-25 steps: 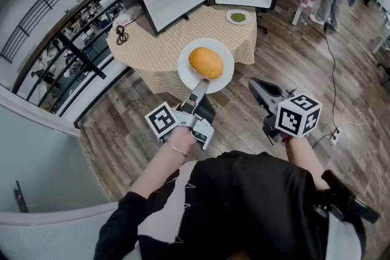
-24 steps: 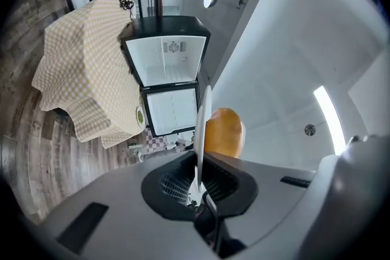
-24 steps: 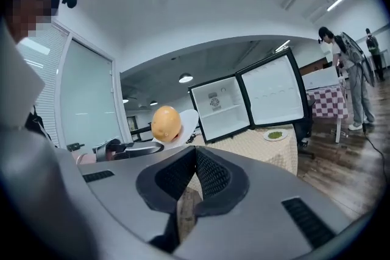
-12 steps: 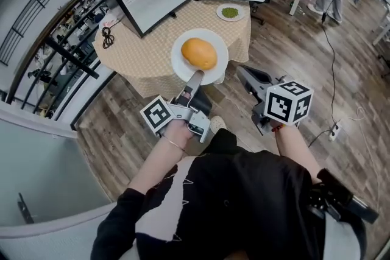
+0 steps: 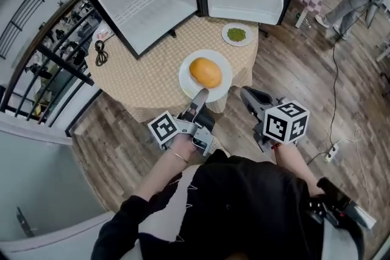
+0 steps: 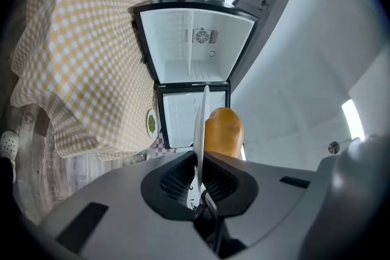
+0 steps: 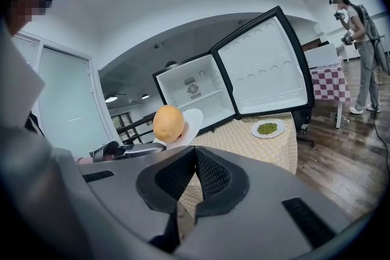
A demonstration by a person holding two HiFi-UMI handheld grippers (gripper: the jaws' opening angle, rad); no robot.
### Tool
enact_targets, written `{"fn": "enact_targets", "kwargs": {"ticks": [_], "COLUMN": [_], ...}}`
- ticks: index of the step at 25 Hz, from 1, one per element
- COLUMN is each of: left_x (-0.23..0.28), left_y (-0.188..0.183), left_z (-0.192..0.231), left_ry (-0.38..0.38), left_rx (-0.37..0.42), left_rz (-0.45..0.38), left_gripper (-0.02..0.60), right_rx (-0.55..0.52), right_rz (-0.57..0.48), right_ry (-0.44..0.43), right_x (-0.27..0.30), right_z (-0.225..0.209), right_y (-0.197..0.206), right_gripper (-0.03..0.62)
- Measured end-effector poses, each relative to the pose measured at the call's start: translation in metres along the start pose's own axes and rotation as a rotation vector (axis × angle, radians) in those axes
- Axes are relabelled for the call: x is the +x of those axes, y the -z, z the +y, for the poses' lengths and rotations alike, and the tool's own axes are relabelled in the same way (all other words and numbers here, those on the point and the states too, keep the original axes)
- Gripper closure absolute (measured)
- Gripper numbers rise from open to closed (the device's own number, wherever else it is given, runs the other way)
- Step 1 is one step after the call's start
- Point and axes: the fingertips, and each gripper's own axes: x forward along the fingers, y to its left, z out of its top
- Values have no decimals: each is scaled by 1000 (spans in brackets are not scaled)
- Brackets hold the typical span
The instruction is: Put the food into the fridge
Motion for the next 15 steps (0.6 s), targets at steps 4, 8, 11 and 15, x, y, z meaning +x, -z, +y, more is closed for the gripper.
{"fn": "enact_targets", "kwargs": {"ticks": [4,8,11,15], "left_x": [30,51,66,83], "left_y": [-35,-74,-99,-127], "left_z": [18,27,28,33], "left_ry": [-24,-40,-37,-44], "left_rx": [-7,9,24,47], "left_rz": [-27,-68,-82,-88], "left_gripper": [557,557,557,557], "right_rx": [5,-8,-14,-18], "right_rz": [34,62,68,77], "right_ry": [-25,-57,-76,-111], "right_x": [44,87,115,150], "right_z": [-24,-40,-48,-54], "right_y": [-19,-37,-50,-65], "right_gripper": [577,577,577,578]}}
